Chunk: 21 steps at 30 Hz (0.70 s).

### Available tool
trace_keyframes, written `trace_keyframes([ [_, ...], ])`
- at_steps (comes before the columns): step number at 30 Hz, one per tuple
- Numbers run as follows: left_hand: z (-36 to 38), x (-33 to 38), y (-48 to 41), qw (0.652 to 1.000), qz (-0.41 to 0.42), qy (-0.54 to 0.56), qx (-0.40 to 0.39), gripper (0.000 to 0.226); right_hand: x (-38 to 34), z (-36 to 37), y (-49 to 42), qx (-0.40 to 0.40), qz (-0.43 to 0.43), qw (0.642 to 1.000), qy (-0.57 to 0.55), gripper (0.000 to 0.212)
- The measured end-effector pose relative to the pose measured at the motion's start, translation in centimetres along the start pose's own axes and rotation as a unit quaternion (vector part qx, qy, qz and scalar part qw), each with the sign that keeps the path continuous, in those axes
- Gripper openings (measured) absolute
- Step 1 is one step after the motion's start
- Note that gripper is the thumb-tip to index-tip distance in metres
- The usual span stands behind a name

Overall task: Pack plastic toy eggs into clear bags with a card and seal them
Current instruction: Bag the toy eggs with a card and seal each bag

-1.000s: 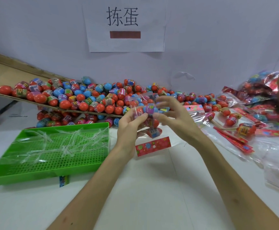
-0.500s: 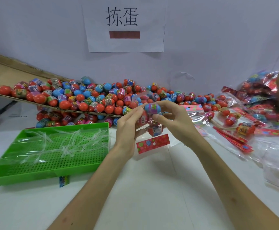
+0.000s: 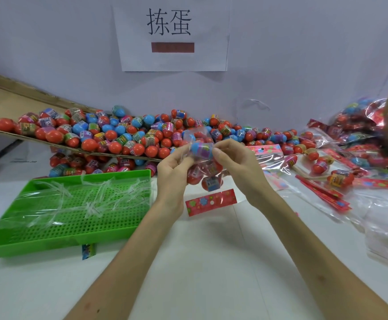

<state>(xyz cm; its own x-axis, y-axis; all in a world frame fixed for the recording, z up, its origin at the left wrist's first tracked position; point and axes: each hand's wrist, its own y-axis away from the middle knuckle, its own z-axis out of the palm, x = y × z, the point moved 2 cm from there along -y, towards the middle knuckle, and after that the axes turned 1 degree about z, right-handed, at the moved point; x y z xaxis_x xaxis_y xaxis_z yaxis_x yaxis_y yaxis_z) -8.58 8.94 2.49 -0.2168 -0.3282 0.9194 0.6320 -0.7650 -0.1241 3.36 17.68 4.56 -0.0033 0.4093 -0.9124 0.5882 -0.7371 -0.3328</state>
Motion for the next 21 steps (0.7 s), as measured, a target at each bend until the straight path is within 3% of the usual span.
trace_keyframes([
  [3, 0.41, -0.10, 0.30, 1.000, -0.002, 0.003, -0.007, 0.018, 0.27, -0.29, -0.08, 0.029, 0.005, 1.000, 0.009, 0.014],
  [7, 0.92, -0.10, 0.65, 0.998, 0.010, -0.042, -0.041, 0.028, 0.61, -0.41, -0.22, 0.056, 0.007, 0.998, 0.011, 0.018],
  [12, 0.89, 0.16, 0.84, 0.996, 0.026, -0.076, -0.047, 0.019, 0.54, -0.21, -0.33, 0.050, -0.002, 0.998, -0.029, 0.007],
  [21, 0.91, -0.07, 0.95, 0.994, 0.041, -0.083, -0.057, 0.030, 0.27, -0.29, -0.05, 0.046, 0.009, 0.999, 0.012, 0.021],
])
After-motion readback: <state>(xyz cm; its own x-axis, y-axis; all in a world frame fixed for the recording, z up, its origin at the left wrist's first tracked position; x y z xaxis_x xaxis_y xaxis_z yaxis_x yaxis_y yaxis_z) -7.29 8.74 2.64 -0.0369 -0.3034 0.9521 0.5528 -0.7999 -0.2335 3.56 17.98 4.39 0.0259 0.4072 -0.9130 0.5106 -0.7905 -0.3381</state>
